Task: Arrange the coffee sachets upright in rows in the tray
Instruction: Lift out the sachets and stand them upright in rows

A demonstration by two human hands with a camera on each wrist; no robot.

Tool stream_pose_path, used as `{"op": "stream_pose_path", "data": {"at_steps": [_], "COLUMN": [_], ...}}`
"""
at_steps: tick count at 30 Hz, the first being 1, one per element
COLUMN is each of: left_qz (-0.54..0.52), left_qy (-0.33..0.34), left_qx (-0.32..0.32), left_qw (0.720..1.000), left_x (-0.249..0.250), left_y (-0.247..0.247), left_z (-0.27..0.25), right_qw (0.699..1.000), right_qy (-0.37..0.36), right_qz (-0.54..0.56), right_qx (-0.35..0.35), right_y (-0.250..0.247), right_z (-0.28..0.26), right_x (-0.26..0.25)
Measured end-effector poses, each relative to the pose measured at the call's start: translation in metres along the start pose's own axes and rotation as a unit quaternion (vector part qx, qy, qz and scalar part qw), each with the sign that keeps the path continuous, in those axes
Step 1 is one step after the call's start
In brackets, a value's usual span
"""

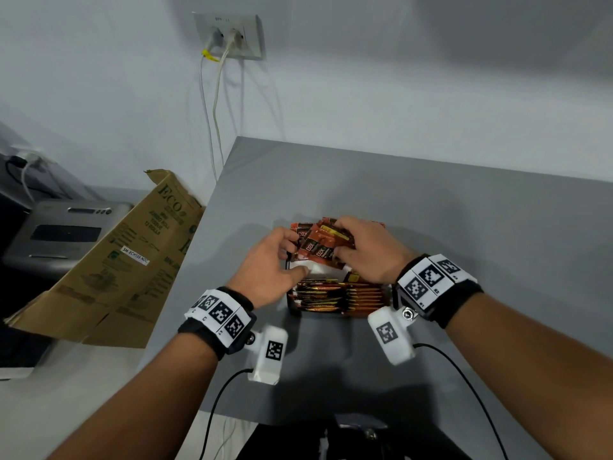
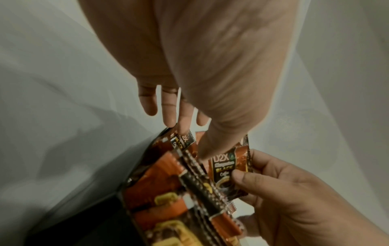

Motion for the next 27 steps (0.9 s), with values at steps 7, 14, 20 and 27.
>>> {"op": "stream_pose_path", "data": {"at_steps": [7, 14, 20, 27], "left_qz": [0.004, -0.001, -0.104, -0.601], "left_qy": [-0.002, -0.001, 0.027, 0.048], "left_qx": [-0.001, 0.004, 0.055, -0.047], "left_qw": [1.000, 1.000, 0.993, 0.797], "left_x": [0.003, 0.006, 0.024, 0.079], "left_y": [0.002, 0.001, -0.011, 0.003], "left_z": [-0.004, -0.006, -0.007, -0.002], "right_qw": [0.996, 0.996, 0.990, 0.843], "right_qy": [0.019, 0.017, 0.003, -0.036], "right_qz": [0.071, 0.049, 0.100, 0.535], "right_qx": [0.051, 0.066, 0.104, 0.023], "right_y": [0.009, 0.008, -0.017, -0.021], "right_z": [-0.014, -0.020, -0.031, -0.043], "right_x": [0.010, 0.011, -0.008, -0.048]}}
Point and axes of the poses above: each hand's wrist, its own z-axis towards the middle knuckle, its own y-axis out of the palm, x = y × z, the point moved 4 cm from there along z, towards the middle knuckle, and after that the axes turned 7 degrees about -x, right-handed, at the moved point
